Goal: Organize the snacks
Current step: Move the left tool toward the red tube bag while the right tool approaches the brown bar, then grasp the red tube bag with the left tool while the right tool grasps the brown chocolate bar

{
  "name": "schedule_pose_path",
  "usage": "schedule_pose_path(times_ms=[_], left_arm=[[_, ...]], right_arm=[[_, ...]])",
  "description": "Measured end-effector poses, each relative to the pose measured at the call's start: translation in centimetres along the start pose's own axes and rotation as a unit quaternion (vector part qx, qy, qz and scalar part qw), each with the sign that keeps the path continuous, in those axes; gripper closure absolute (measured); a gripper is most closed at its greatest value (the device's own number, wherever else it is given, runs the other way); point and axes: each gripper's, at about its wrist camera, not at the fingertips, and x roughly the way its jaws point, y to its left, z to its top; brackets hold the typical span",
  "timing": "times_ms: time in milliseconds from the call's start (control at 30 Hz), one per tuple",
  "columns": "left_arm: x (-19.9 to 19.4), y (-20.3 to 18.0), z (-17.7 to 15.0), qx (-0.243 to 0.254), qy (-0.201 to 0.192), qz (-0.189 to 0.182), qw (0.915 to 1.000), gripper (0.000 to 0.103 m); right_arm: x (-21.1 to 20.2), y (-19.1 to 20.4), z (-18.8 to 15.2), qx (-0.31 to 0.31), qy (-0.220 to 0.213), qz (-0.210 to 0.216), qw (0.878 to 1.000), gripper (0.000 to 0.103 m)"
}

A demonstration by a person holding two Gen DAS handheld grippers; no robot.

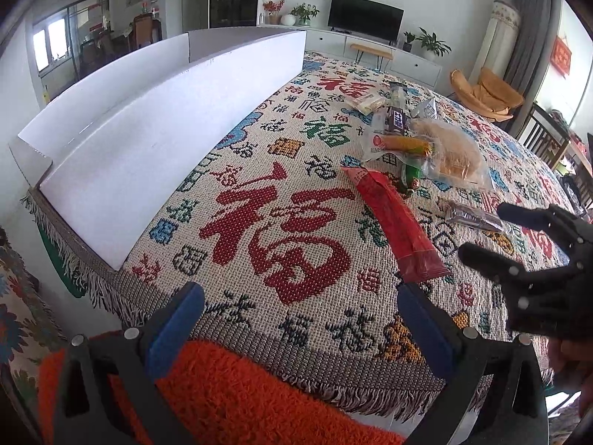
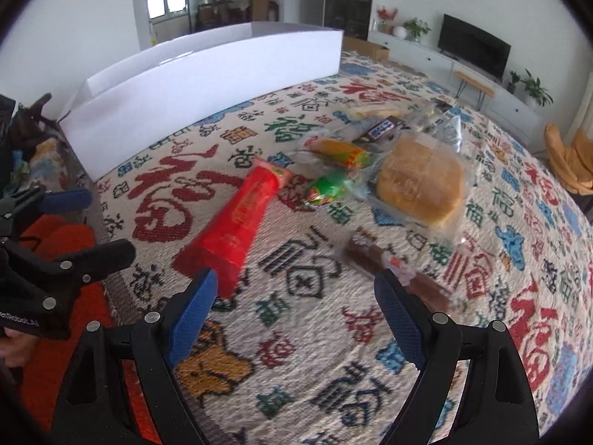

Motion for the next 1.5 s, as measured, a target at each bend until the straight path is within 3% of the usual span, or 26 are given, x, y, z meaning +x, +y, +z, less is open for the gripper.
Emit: schedule_pose_path(times_ms=[133, 267, 400, 600, 767, 1033, 1333, 1500], left_arm=[[0.0, -0.2, 0.2, 0.002, 0.007, -0.012, 0.9999, 0.000], [0.2, -1.0, 1.5, -0.008, 0.024, -0.057, 0.9980, 0.000], [1.8, -3.2, 4.0, -0.012, 0.046, -0.087, 0.9951, 0.000], [7.3, -6.3, 5.8, -0.007, 0.087, -0.016, 0.9961, 0.000], [9.0, -6.2, 5.1, 0.022, 0.087, 0.050, 0.9947, 0.000], [8.9, -5.9, 4.7, 0.038, 0.080, 0.041, 0.9953, 0.000], [8.9, -5.2, 5.2, 0.083, 0.138, 0.013, 0.9868, 0.000], [8.8, -4.5, 5.2, 0.091, 0.148, 0.010, 0.9847, 0.000]], right_arm=[[0.5, -4.5, 0.7, -0.018, 0.026, -0.036, 0.999, 0.014], [1.4, -7.7, 0.5, -0.045, 0.071, -0.006, 0.996, 0.014], [2.3, -8.8, -0.1, -0.050, 0.083, 0.001, 0.995, 0.014], [3.0, -9.8, -0.9, 0.006, 0.069, -0.015, 0.997, 0.014], [1.6, -11.4, -3.2, 0.044, 0.056, -0.032, 0.997, 0.014], [1.1, -12.5, -5.2, 0.068, 0.034, -0.023, 0.997, 0.013], [1.3, -12.7, -5.3, 0.075, 0.014, -0.031, 0.997, 0.012], [1.1, -12.4, -5.6, 0.074, 0.014, -0.032, 0.997, 0.012]])
